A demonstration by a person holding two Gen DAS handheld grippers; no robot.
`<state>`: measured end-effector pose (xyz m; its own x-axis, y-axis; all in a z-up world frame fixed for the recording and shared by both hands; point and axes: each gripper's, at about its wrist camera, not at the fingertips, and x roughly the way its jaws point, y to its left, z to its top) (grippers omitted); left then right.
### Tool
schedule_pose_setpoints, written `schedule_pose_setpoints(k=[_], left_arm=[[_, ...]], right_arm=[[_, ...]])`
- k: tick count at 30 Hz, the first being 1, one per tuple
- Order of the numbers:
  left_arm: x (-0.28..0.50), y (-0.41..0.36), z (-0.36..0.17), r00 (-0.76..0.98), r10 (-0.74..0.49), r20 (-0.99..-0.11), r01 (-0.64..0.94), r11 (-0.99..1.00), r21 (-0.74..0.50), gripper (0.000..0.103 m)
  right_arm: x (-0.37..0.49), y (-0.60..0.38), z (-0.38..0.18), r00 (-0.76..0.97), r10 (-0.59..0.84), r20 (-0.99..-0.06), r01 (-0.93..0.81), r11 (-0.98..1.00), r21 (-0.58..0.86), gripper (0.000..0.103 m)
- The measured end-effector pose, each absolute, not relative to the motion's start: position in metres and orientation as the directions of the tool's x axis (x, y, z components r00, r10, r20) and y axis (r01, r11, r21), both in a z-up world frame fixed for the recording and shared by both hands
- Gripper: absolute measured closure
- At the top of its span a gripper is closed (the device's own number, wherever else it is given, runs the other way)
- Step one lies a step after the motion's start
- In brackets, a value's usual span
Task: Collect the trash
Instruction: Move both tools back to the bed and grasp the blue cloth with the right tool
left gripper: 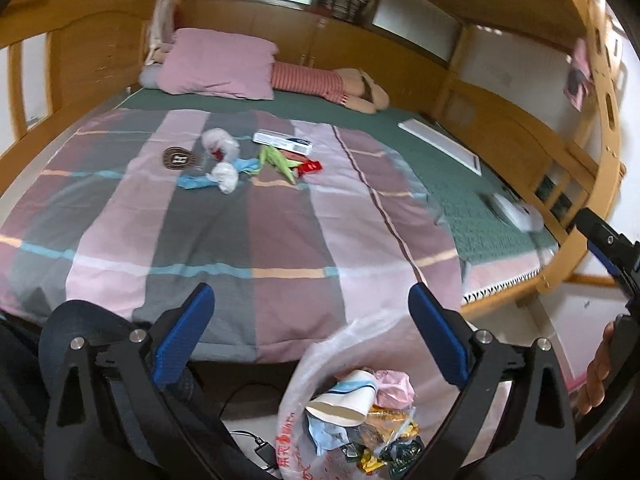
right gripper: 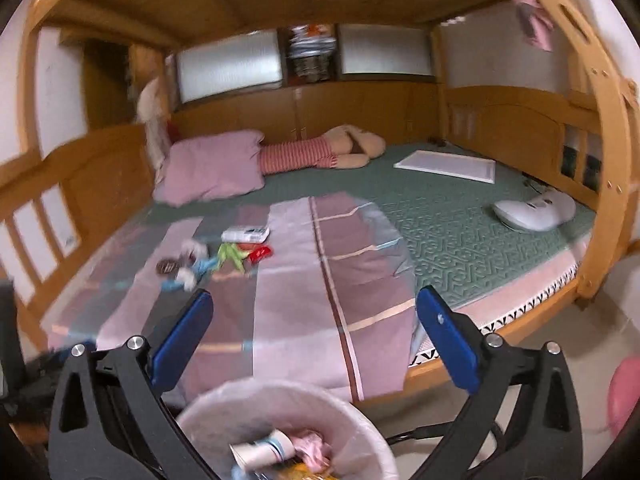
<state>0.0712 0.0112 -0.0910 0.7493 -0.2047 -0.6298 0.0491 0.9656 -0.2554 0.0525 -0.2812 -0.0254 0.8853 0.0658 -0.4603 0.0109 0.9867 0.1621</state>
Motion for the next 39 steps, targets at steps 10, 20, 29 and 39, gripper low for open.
schedule_pose_setpoints(k=[10,20,29,39], left_arm=[[0.076,0.047,-0.102,0.758,-0.174,-0.629,-0.051,0.945,-0.323,0.005],[0.168,0.128,-0.120,0.751,0.083,-0.655,-0.359,0.884,-0.299,0.004],[0.217,0.198,-0.180,0.614,0.119,-0.780,-0.623,0.679,-0.388,0.004],[0.202,0.204,-0.185,0.645,0.121,-0.755,-0.649,0.609,-0.457,0.004]], right_arm=[[0.070,-0.273,-0.039,0.843,0.133,-0.521,-0.001,0.969,0.246,0.003],[0.162,-0.200,-0.072,0.736,0.202,-0.646,-0.095,0.976,0.196,0.003],[0.313,-0.091,-0.128,0.606,0.265,-0.750,-0.151,0.964,0.219,0.003],[0.432,0.020,-0.192,0.476,0.252,-0.843,-0.138,0.967,0.212,0.003]])
